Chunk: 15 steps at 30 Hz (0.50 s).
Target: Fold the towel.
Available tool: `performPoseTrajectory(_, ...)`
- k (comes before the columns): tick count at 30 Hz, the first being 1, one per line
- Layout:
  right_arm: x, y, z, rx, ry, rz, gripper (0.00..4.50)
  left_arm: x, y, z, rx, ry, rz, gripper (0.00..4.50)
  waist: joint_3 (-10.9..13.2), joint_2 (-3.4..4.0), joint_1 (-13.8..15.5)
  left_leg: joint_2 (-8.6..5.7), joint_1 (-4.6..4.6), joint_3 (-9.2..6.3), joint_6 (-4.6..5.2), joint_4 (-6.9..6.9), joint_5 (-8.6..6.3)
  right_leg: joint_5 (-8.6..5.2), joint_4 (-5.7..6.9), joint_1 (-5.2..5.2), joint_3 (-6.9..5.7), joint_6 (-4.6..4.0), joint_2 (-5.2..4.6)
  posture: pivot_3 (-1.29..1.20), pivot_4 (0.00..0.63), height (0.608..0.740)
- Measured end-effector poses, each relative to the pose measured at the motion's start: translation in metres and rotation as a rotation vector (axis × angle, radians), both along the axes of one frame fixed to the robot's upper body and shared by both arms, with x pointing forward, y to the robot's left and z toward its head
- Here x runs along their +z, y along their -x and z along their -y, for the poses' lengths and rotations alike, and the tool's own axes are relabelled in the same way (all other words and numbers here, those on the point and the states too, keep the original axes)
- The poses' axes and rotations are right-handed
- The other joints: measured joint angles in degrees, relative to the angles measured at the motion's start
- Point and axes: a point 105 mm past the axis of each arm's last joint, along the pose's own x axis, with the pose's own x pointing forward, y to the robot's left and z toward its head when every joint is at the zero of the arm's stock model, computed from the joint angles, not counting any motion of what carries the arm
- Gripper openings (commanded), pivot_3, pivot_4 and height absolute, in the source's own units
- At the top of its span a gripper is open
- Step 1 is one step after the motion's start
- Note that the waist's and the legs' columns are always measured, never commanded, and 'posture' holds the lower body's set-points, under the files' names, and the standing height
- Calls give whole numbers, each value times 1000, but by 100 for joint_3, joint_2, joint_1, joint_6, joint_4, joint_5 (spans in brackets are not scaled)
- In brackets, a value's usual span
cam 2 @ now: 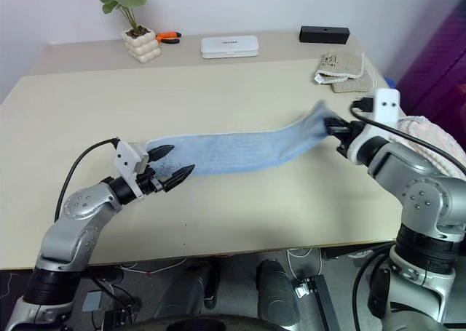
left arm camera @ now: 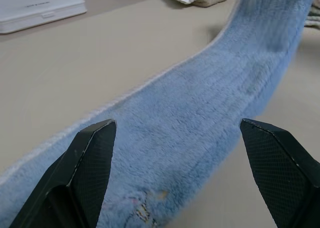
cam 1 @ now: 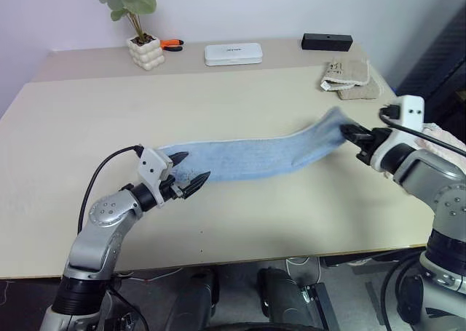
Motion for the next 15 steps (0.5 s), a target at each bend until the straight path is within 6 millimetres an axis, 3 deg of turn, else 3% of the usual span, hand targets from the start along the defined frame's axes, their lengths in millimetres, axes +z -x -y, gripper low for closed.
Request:
performPoseTrajectory(3,-13,14,-57,282,137,19,32,3,-1,1,-3,-3,15,4022,1,-2,42,-1,-9,-2,0,2,0,9,-13,0,-3,15,-2,0,150,731)
performPoseTrajectory(7,-40,18,-96,432,247,-2,32,0,0,-1,6,-7,8,4022,0,-4,74,-3,-30,-7,0,10,0,18,-52,1,-7,-1,-3,0,150,731)
performPoseTrajectory(11,-66,9,-113,444,308,-31,32,-3,3,-3,30,-9,4,4022,-1,-8,73,-4,-40,-8,1,8,-1,31,-72,-1,-7,5,-3,0,150,731)
performPoseTrajectory(14,-77,1,-113,417,336,-42,32,-4,7,-4,42,-9,2,4022,-1,-7,79,-4,-46,-10,1,6,-1,32,-72,-7,-8,6,-3,0,150,731)
performPoseTrajectory(15,-78,0,-112,413,340,-41,288,-4,8,-5,47,-9,4,4022,-1,-7,81,-4,-46,-11,1,7,-1,32,-72,-7,-8,5,-3,0,150,731)
